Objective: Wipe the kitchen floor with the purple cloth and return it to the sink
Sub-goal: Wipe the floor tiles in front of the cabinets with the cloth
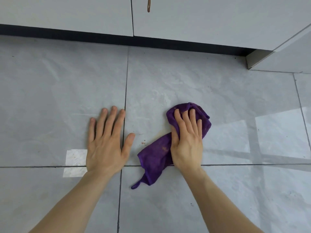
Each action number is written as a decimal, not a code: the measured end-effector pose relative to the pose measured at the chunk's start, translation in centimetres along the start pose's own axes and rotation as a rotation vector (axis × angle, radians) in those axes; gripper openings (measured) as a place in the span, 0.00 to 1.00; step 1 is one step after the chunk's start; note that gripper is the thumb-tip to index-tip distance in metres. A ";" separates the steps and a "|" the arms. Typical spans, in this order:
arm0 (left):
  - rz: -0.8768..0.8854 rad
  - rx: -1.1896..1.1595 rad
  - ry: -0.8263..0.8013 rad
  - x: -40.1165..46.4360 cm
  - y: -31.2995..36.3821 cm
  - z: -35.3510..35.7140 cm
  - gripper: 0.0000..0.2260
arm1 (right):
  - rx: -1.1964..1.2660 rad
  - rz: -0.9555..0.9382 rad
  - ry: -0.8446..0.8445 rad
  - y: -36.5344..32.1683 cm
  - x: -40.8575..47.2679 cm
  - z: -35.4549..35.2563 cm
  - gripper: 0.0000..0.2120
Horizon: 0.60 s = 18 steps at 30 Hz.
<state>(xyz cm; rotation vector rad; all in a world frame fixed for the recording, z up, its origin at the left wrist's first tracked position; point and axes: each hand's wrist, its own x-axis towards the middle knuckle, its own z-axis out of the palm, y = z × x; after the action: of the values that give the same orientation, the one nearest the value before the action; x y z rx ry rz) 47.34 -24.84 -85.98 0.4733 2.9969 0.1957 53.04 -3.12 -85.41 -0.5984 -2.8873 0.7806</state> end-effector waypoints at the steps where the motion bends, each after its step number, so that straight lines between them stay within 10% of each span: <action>1: 0.001 -0.002 -0.003 0.0 0.0 0.0 0.32 | 0.115 0.022 0.009 -0.2 0.1 -0.2 0.21; 5: 0.009 -0.032 -0.014 0.0 0.0 -0.2 0.32 | 0.408 -0.021 -0.079 -1.7 -2.3 -0.6 0.21; 18: -0.012 -0.074 -0.024 -0.1 0.0 -0.4 0.31 | -0.281 -0.292 -0.191 -4.9 -5.2 3.8 0.26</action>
<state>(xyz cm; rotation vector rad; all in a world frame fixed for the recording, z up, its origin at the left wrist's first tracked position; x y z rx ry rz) 47.36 -24.91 -85.59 0.4463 2.9563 0.2970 55.39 -10.78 -86.15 -0.1171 -3.1827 0.4167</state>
